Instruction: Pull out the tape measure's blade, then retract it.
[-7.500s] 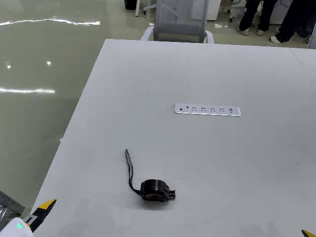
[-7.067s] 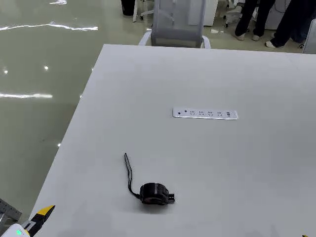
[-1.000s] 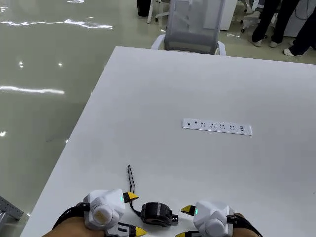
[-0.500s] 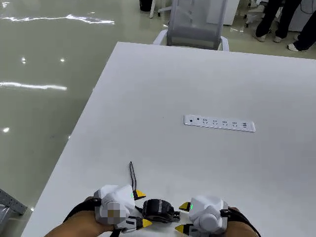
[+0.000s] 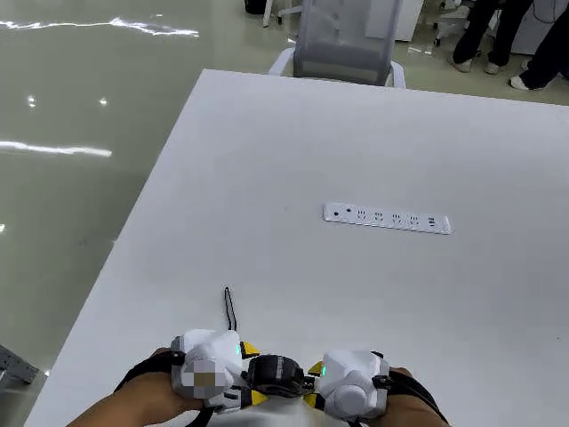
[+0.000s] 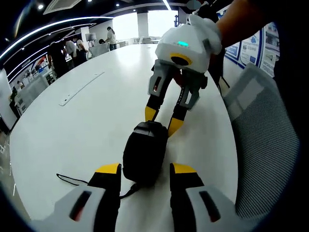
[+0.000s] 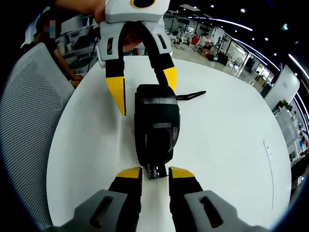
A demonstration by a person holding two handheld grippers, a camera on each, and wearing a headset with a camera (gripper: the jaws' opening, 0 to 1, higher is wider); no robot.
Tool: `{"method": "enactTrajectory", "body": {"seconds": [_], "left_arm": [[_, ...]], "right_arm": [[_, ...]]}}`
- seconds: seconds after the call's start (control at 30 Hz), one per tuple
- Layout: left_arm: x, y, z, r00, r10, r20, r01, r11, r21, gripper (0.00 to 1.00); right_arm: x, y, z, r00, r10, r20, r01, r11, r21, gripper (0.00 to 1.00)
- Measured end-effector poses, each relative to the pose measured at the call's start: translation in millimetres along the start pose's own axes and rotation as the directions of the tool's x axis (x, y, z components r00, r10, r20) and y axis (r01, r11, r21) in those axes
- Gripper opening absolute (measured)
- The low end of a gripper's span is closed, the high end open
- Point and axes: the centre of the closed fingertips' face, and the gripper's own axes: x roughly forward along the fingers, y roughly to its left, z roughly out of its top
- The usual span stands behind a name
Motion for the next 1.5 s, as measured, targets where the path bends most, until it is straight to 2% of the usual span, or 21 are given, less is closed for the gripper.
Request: {"method": "enactTrajectory", "body": {"seconds": [0.13,0.2,0.4,0.5,0.77,0.8,0.87,1.27,1.4,1.5], "left_arm": [[-0.5,3.6,-1.1,0.9997,0.02,-0.016,-0.019,0.999,0.042,0.31],[-0.3,5.4,0.1,0.9998,0.014,-0.012,-0.014,1.0,0.025,0.29],[4.0,5.9,-2.5,0.9986,-0.004,-0.053,0.008,0.998,0.068,0.33],[5.9,-0.3,-3.8,0.9971,-0.034,-0.068,0.039,0.997,0.07,0.31],[12.2,-2.7,-2.5,0.9957,-0.049,-0.079,0.057,0.993,0.104,0.34],[11.6,5.6,-4.6,0.9954,-0.007,-0.096,0.021,0.989,0.144,0.31],[15.1,1.9,-5.4,0.9949,-0.032,-0.096,0.044,0.992,0.12,0.28],[18.9,-1.3,-9.4,0.9913,-0.044,-0.124,0.059,0.991,0.12,0.29],[22.7,-0.9,-10.1,0.9909,-0.038,-0.129,0.052,0.993,0.109,0.29],[20.7,-1.0,-9.2,0.9904,-0.044,-0.131,0.06,0.99,0.126,0.29]], "right_arm": [[0.1,-2.9,-0.7,1.0,-0.006,-0.004,0.006,1.0,0.013,0.17],[0.6,-3.1,0.5,0.9999,-0.011,-0.009,0.011,1.0,0.0,0.16],[2.2,-3.9,-0.2,0.9998,-0.008,-0.018,0.008,1.0,-0.02,0.15],[2.6,-3.5,0.3,0.9997,-0.003,-0.022,0.002,0.999,-0.033,0.15],[3.3,-3.2,0.1,0.9998,0.012,-0.017,-0.013,0.999,-0.044,0.15],[3.3,-3.3,0.0,0.9998,0.014,-0.015,-0.015,0.999,-0.044,0.15],[3.0,-3.4,-0.1,0.9998,0.018,-0.012,-0.019,0.999,-0.041,0.14],[4.2,-3.5,-0.1,0.9988,0.049,-0.001,-0.049,0.998,-0.044,0.14],[4.3,-3.6,0.5,0.999,0.044,-0.013,-0.045,0.997,-0.056,0.15],[4.3,-4.4,-0.5,0.999,0.042,-0.017,-0.043,0.997,-0.059,0.15]]}}
